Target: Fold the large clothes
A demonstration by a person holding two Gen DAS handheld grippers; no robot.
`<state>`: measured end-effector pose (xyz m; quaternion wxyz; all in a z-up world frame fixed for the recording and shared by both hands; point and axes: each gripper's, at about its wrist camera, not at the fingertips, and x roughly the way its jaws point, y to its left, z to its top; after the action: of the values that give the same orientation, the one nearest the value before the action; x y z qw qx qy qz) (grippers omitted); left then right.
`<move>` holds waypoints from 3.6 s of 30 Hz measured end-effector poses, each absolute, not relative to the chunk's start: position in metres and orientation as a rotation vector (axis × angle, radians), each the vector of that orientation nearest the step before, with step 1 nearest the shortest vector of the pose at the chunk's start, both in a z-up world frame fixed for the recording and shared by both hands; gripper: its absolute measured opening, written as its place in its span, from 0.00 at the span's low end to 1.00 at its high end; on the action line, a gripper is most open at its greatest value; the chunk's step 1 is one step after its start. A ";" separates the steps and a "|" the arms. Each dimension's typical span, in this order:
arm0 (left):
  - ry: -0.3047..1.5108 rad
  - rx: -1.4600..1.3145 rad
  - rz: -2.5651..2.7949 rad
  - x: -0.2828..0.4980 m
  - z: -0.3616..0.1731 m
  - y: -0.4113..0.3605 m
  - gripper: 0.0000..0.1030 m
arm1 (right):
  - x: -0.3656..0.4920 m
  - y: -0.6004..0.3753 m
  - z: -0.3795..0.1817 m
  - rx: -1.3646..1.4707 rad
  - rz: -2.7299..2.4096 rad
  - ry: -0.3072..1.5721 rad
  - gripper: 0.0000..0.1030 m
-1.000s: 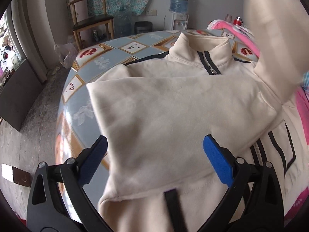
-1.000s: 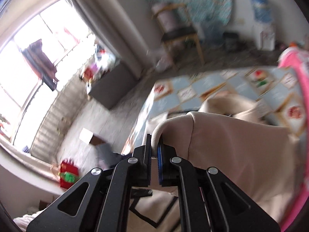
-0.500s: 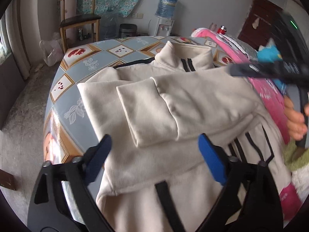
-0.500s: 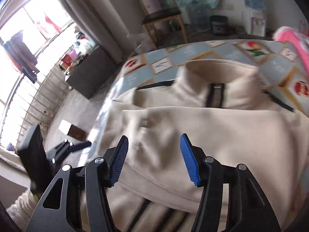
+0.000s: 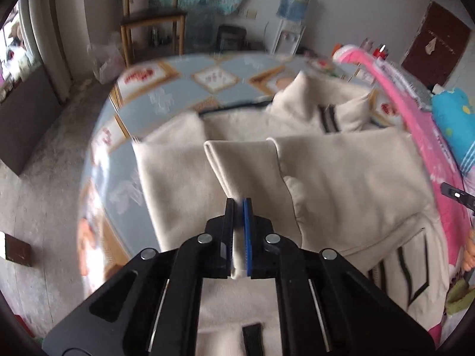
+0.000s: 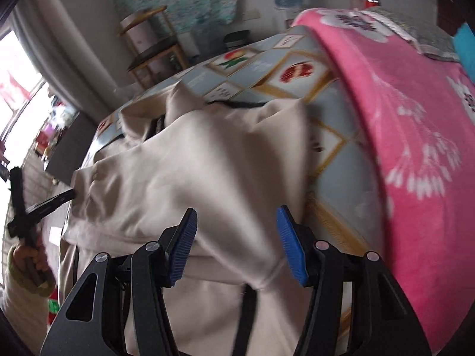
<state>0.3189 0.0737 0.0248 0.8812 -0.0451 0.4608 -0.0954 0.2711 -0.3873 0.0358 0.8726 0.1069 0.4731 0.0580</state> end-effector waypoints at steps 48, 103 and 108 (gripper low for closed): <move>0.972 0.037 -0.120 0.292 -0.005 0.090 0.09 | 0.265 -0.287 -0.009 -0.128 0.325 1.102 0.43; 0.997 -0.009 -0.182 -0.012 -0.024 0.083 0.67 | 0.064 -0.233 -0.047 -0.073 0.137 1.006 0.87; 1.030 -0.135 -0.192 -0.026 -0.039 0.099 0.57 | 0.066 -0.234 -0.046 -0.071 0.147 1.021 0.87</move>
<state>-0.0260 0.0991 -0.0392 0.8638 -0.0642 0.4913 -0.0917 0.0662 -0.2340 -0.0465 0.8693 -0.0338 0.4880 0.0702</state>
